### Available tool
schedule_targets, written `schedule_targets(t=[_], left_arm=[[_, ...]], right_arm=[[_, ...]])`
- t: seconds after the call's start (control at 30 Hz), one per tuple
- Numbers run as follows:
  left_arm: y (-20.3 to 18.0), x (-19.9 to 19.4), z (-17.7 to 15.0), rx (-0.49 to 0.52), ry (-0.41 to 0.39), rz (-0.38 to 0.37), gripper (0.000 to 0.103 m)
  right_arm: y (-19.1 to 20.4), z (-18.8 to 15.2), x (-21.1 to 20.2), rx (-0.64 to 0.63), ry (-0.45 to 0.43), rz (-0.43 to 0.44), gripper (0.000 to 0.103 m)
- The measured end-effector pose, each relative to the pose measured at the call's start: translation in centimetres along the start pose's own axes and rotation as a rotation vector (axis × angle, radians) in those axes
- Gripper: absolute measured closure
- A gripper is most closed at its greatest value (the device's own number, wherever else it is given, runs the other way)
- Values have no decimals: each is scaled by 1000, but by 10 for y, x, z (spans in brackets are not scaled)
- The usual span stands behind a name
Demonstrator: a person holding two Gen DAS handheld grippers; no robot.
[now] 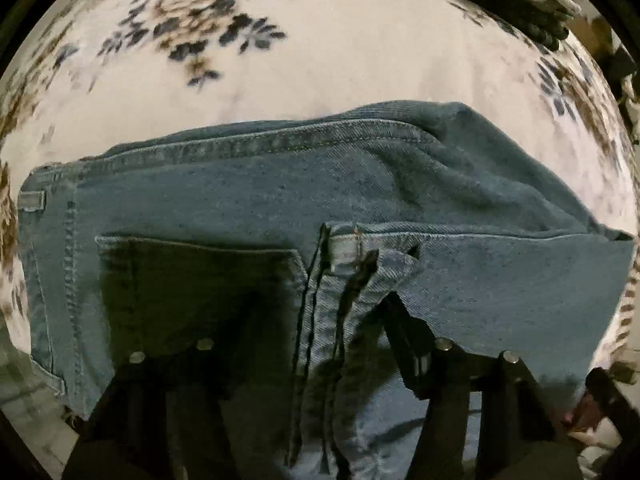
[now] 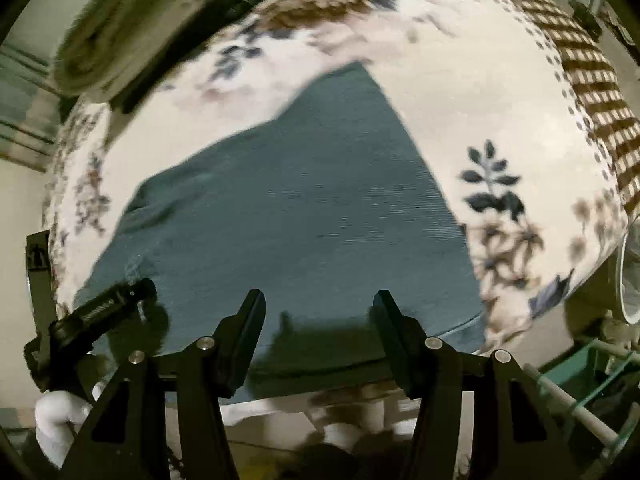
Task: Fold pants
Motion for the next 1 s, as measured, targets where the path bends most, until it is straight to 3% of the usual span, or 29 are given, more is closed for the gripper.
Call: schedule_targets(t=[0.1, 0.2, 0.3, 0.47, 0.53, 0.7, 0.8, 0.93, 1.0], left_arm=[[5, -3, -8, 22, -27, -15, 48], [11, -4, -18, 12, -12, -12, 47], [13, -11, -22, -6, 9, 0, 47], [11, -35, -16, -61, -72, -18, 47], [6, -31, -10, -65, -76, -30, 47], [5, -4, 11, -73, -56, -1, 45], [9, -2, 14, -75, -50, -6, 45], [11, -14, 5, -90, -53, -30, 45], [13, -22, -13, -112, -47, -54, 45]], right_arm=[[-26, 6, 22, 20, 52, -84, 44], [-42, 15, 39, 42, 87, -100, 50], [-44, 26, 24, 26, 90, -113, 50], [-28, 61, -12, 41, -28, 52, 50], [-21, 79, -4, 35, -39, 56, 51], [-22, 120, 36, 67, -27, -36, 77], [-27, 131, 46, 66, -3, -44, 77], [-41, 119, 12, 40, -3, -40, 73], [-47, 97, -3, -6, 4, -30, 71]])
Point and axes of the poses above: each gripper's, at about its wrist camera, not at the fingertips, and x roughly the way its jaws point, y to its left, z to its top, the point moved 3 cm from there along x, roughly the way its jaws point, and after that the axes turned 8 degrees about -z, right-handed, at the moved point
